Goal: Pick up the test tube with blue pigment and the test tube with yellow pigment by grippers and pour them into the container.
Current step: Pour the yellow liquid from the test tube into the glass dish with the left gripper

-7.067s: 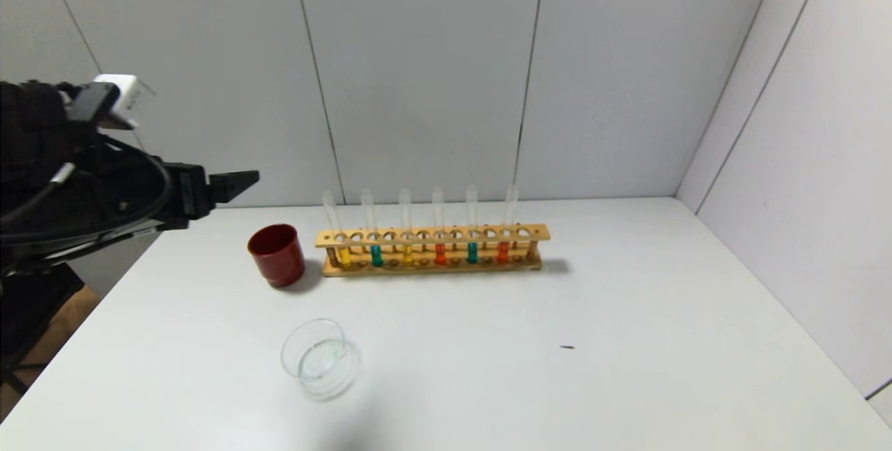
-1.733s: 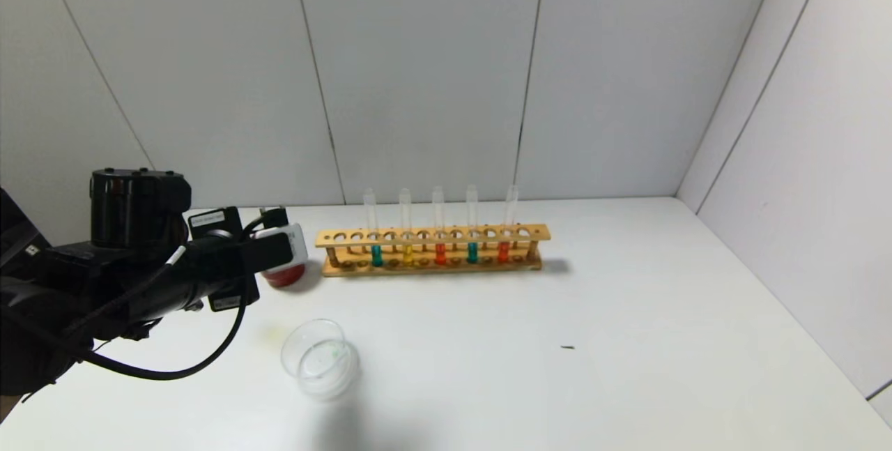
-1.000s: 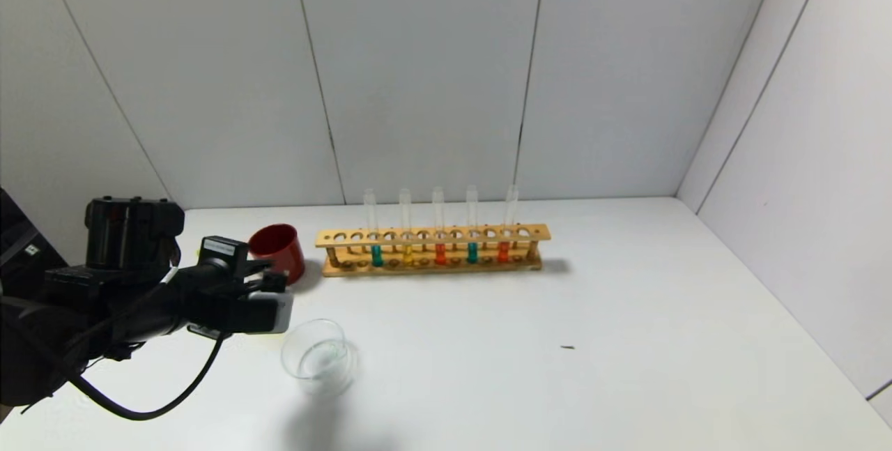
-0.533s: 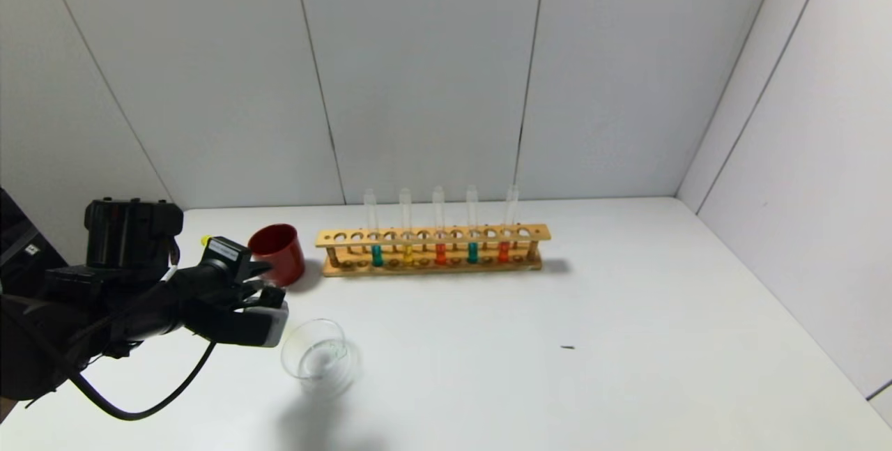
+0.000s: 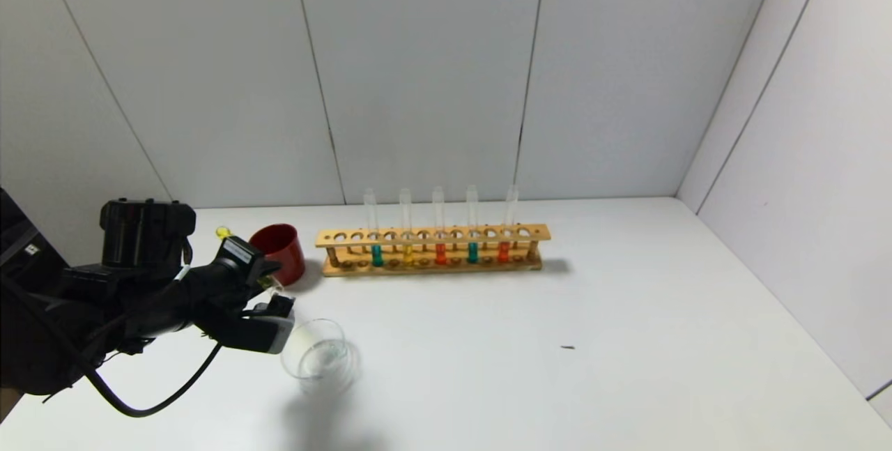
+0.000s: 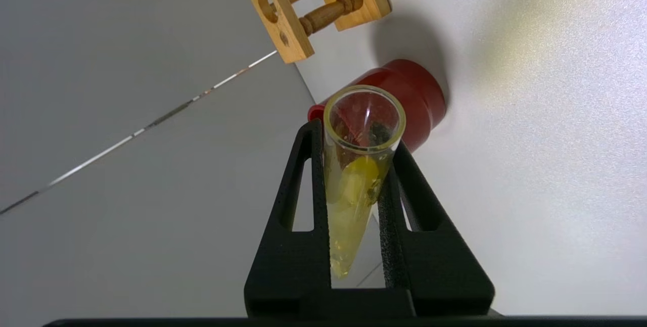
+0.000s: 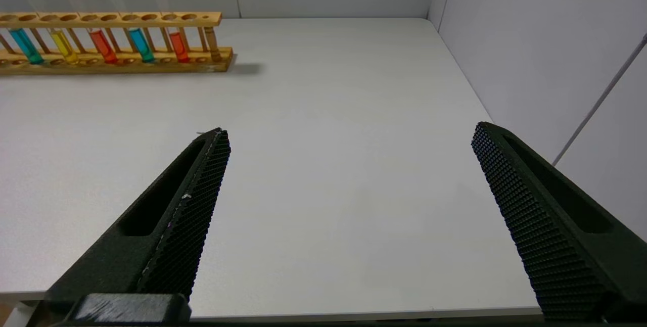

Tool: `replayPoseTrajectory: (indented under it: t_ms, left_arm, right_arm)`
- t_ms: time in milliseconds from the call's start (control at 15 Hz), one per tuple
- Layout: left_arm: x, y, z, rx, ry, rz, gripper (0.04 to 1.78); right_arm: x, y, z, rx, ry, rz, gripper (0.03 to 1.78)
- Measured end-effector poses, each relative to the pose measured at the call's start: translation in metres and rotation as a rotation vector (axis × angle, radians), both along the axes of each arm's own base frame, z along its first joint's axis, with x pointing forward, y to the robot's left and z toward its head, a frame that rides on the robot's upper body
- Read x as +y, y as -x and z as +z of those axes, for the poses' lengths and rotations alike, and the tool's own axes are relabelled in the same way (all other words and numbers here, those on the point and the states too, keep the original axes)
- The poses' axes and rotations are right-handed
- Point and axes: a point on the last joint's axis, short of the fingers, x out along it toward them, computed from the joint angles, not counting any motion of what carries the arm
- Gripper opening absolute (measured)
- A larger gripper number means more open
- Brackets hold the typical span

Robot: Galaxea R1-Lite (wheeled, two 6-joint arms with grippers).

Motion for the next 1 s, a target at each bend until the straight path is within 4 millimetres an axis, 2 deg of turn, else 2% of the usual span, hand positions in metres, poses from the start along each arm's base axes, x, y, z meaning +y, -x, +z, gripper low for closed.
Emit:
replayPoseTrajectory:
  t_ms: [1000]
  left_arm:
    - [-0.006, -0.016, -0.015, -0.017, -0.146, -0.097, 0.32]
  right_arm:
    - [0.0, 0.0, 0.0, 0.0, 0.0, 0.0, 1.75]
